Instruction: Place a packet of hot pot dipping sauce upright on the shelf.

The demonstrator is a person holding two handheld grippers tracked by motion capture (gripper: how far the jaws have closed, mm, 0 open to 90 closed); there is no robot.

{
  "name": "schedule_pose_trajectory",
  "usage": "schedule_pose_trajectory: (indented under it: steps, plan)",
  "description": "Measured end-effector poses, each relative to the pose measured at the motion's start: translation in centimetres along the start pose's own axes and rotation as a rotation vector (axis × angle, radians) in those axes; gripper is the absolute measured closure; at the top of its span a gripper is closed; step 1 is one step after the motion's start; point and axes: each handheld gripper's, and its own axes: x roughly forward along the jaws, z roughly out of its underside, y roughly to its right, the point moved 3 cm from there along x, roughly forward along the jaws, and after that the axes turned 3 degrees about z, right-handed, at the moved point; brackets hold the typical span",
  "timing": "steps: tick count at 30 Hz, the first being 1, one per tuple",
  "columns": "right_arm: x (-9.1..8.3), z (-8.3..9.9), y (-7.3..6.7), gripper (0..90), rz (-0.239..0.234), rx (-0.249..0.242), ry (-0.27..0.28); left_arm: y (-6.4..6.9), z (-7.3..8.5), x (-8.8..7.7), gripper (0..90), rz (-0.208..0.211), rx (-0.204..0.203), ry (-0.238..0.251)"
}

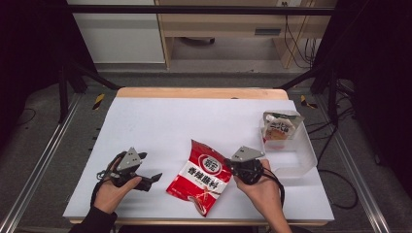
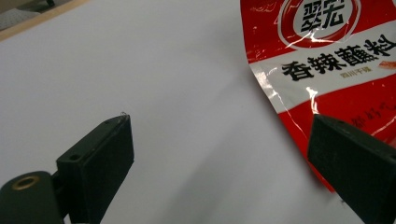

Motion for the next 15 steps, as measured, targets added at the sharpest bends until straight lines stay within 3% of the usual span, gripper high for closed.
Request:
schedule_pose_trajectory:
  steps: [7, 15]
  plan:
    - [2.0, -2.5, 0.3, 90.0, -0.019, -0.048, 0.010, -0.1, -0.1, 0.1, 7.3, 0.004, -0.010, -0.001]
    - [3.6, -4.1, 0.3, 90.0, -0.036, -0.085, 0.014, -0.2, -0.6, 0.9, 8.2, 0.005, 0.014, -0.016]
